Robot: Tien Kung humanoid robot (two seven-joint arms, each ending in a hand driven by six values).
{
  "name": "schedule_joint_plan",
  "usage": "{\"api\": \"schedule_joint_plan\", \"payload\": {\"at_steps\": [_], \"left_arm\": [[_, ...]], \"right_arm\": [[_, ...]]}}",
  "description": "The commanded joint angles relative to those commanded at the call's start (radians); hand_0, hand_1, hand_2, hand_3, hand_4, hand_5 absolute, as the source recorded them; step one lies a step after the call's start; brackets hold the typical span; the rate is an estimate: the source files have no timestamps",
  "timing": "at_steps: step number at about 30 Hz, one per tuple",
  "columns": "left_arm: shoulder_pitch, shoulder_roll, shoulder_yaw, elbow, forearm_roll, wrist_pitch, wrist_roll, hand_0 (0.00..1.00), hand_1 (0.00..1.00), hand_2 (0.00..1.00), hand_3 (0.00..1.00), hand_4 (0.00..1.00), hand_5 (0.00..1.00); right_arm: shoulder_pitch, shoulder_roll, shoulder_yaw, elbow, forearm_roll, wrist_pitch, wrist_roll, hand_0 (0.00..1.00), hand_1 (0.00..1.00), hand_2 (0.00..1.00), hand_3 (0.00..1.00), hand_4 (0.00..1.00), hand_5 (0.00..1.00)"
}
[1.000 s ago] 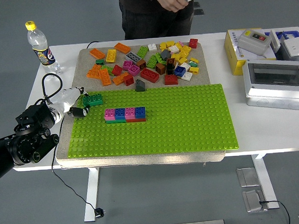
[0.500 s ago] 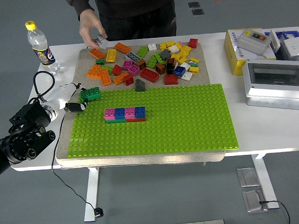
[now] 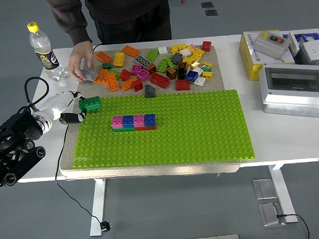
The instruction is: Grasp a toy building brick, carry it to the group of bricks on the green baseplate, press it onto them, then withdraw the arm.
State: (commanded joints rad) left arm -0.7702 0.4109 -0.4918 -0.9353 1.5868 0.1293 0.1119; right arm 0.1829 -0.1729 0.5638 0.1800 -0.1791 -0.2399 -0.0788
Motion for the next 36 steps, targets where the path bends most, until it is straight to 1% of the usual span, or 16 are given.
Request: {"api": "schedule_joint_plan", "payload": {"at_steps": [1,2,4,6,9,12,13,15,18,25,30,36], "left_arm": [[0.000,-0.003,-0.005,-0.042,0.023,-0.018,0.027,0.998,0.966,0.957,0.522,0.516,0.196],[-0.001,-0.008,-0.007,-0.069,0.035,-0.027,0.043,0.998,0.966,0.957,0.522,0.516,0.196],[-0.006,-0.029,-0.008,-0.144,0.064,-0.053,0.093,0.998,0.966,0.957,0.522,0.516,0.196],[-0.012,-0.046,-0.005,-0.205,0.078,-0.067,0.128,0.998,0.963,0.954,0.513,0.528,0.195],[-0.026,-0.069,0.012,-0.279,0.087,-0.082,0.159,0.998,0.963,0.954,0.513,0.528,0.195],[-0.038,-0.091,0.028,-0.344,0.086,-0.095,0.176,0.998,0.965,0.955,0.519,0.533,0.197],[-0.040,-0.096,0.028,-0.352,0.086,-0.098,0.180,0.998,0.965,0.955,0.519,0.533,0.197],[-0.044,-0.106,0.026,-0.356,0.083,-0.105,0.189,0.998,0.965,0.955,0.519,0.533,0.197],[-0.049,-0.117,0.026,-0.342,0.078,-0.116,0.200,0.998,0.966,0.956,0.520,0.531,0.197],[-0.048,-0.161,0.007,-0.259,0.069,-0.136,0.224,0.998,0.966,0.957,0.525,0.522,0.192],[-0.043,-0.171,-0.001,-0.237,0.074,-0.154,0.250,0.998,0.968,0.959,0.525,0.523,0.193],[-0.035,-0.173,-0.014,-0.247,0.080,-0.180,0.282,0.998,0.969,0.960,0.524,0.527,0.195]], "right_arm": [[0.000,-0.001,0.010,0.000,-0.011,-0.001,-0.002,0.667,0.634,0.661,0.661,0.362,0.847],[0.000,-0.001,0.015,0.000,-0.018,-0.002,-0.003,0.667,0.634,0.661,0.661,0.362,0.847],[0.001,-0.002,0.027,0.000,-0.034,-0.004,-0.006,0.667,0.634,0.661,0.661,0.362,0.847],[0.001,-0.002,0.034,0.000,-0.042,-0.005,-0.008,0.670,0.634,0.654,0.660,0.363,0.846],[0.001,-0.003,0.038,0.000,-0.047,-0.006,-0.008,0.670,0.634,0.654,0.660,0.363,0.846],[0.003,-0.005,0.036,0.000,-0.043,-0.007,-0.006,0.668,0.636,0.652,0.659,0.363,0.846],[0.003,-0.005,0.035,0.000,-0.041,-0.007,-0.005,0.668,0.636,0.652,0.659,0.363,0.846],[0.004,-0.005,0.034,0.000,-0.036,-0.008,-0.003,0.668,0.636,0.652,0.659,0.363,0.846],[0.006,-0.006,0.034,0.000,-0.031,-0.008,0.000,0.668,0.636,0.647,0.661,0.363,0.844],[0.010,-0.005,0.031,0.000,-0.029,-0.006,0.004,0.668,0.635,0.646,0.660,0.363,0.844],[0.010,-0.006,0.033,0.000,-0.027,-0.005,0.007,0.668,0.635,0.646,0.660,0.364,0.844],[0.007,-0.007,0.045,0.000,-0.033,-0.005,0.011,0.668,0.634,0.645,0.660,0.364,0.841]]}}
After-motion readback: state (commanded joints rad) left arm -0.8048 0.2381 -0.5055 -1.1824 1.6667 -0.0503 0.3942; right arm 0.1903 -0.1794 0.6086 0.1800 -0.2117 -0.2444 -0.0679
